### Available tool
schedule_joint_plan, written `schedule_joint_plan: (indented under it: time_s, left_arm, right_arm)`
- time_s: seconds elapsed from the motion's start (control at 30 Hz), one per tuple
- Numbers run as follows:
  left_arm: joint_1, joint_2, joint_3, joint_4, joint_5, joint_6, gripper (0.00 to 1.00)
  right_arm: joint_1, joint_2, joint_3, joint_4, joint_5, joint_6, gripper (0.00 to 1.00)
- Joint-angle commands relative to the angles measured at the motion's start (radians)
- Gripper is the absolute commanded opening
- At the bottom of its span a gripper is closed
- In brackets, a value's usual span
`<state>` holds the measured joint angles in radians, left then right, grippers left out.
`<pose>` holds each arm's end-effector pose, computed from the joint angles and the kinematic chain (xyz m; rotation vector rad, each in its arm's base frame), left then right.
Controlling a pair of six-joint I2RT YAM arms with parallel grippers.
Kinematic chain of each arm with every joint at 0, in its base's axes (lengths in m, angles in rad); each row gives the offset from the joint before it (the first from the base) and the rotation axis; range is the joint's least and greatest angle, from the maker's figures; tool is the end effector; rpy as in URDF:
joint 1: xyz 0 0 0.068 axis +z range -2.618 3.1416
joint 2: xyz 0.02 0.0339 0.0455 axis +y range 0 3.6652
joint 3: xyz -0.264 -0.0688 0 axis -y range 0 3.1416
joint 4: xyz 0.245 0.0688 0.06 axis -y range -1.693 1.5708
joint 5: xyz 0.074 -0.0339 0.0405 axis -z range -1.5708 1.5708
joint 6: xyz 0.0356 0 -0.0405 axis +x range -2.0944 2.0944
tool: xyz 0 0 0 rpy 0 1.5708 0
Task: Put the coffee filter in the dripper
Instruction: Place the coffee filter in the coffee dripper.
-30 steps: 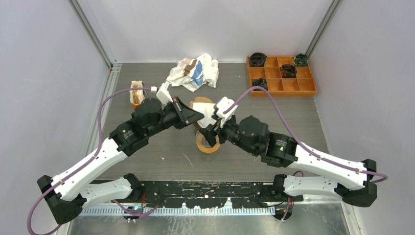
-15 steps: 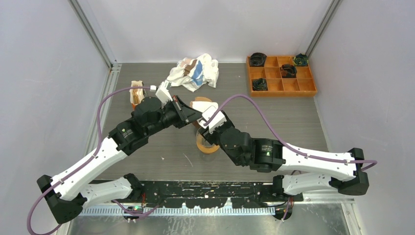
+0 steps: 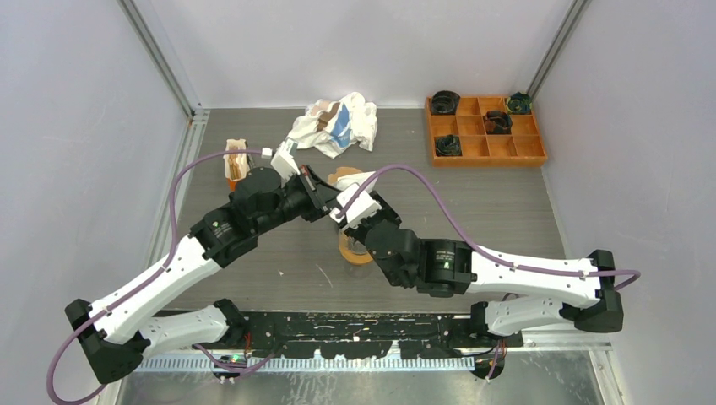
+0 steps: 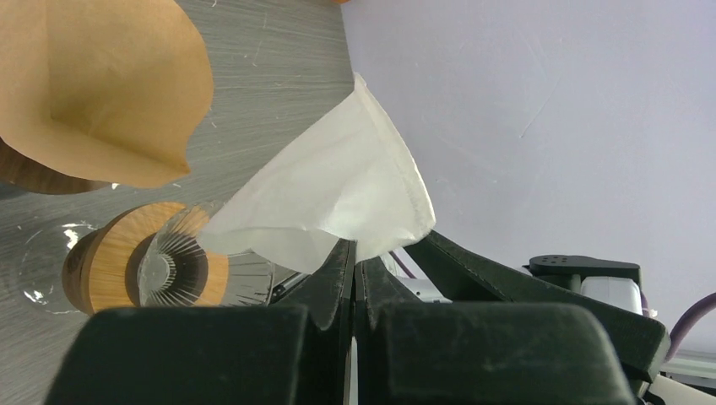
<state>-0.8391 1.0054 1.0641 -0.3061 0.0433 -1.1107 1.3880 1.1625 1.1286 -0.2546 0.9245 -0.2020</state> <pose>0.1498 -0.1691 0.3839 -0.2447 2.0481 -1.3545 0.0740 0.2442 0.3803 -0.7408 1.5777 0.0064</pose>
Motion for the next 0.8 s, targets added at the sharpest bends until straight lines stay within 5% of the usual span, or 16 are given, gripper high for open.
schedule_joint_plan:
  time_s: [0.0,0.5,0.77]
  left_arm:
    - [-0.010,-0.010,0.020,0.077,-0.021,-0.033,0.00]
    - [-0.032,-0.022,-0.004,0.116,-0.082,-0.091,0.00]
    - [-0.043,-0.022,-0.015,0.105,-0.096,-0.088,0.00]
  right_arm:
    - [0.018,-0.003,0.004,0.107,0.066,-0.050,0.48]
    - [0.060,0.023,-0.012,0.160,0.112,-0.084,0.61]
    - [0.063,-0.015,-0.042,0.247,0.227,-0.135,0.51]
